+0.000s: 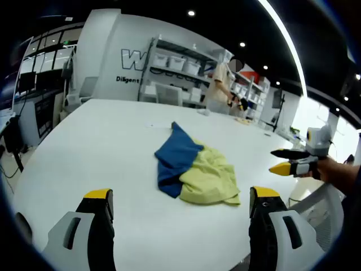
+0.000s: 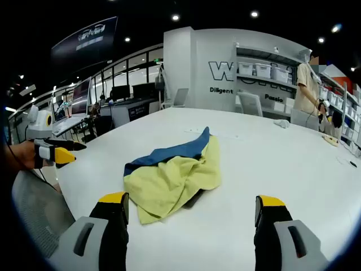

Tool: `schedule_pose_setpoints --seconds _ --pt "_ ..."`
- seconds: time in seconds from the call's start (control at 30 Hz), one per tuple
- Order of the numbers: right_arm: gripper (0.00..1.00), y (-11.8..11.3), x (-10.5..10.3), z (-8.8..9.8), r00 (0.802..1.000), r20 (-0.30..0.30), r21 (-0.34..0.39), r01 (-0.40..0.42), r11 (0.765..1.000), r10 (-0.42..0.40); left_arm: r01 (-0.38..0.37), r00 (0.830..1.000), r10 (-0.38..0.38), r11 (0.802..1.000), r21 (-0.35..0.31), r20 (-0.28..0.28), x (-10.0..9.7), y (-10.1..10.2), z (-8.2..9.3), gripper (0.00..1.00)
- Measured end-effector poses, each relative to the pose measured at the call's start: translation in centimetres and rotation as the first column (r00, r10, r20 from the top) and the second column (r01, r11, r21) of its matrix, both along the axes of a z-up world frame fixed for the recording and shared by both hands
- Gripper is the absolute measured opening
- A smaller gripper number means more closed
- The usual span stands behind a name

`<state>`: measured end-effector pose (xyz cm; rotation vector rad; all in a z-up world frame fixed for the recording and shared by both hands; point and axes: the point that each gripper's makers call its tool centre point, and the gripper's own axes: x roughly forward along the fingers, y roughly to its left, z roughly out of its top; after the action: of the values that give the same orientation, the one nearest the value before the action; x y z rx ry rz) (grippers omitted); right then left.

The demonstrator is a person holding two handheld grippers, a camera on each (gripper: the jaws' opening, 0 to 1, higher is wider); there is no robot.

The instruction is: Fold the garment on the visible template until the final outline fits inside the template.

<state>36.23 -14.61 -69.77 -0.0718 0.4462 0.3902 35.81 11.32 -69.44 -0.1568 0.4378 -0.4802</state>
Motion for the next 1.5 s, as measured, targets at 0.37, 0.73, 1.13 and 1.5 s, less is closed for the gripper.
schedule_pose_setpoints --seconds 0.37,0.73,1.13,1.5 --pt "0.95 -0.03 -0.03 0.00 1.000 -0.001 -0.002 -0.001 1.000 0.001 -0.002 1.000 0.002 1.000 -0.005 0.000 -0.02 0.00 0.09 0.95" --pt "0.94 -0.06 0.01 -0.10 1.000 -0.003 -0.004 0.000 1.000 0.000 0.002 1.000 -0.002 1.000 -0.005 -0.005 -0.06 -0.09 0.01 0.95" --pt "0.93 -0.10 -0.08 -0.15 1.000 -0.005 -0.006 -0.001 1.000 0.001 0.005 1.000 -0.005 1.000 -0.005 -0.008 -0.13 -0.18 -0.04 0.94" --pt "0.93 -0.07 -0.19 -0.24 1.000 -0.009 -0.009 -0.003 1.000 0.003 0.007 1.000 -0.007 1.000 -0.005 -0.013 -0.26 -0.19 -0.11 0.94"
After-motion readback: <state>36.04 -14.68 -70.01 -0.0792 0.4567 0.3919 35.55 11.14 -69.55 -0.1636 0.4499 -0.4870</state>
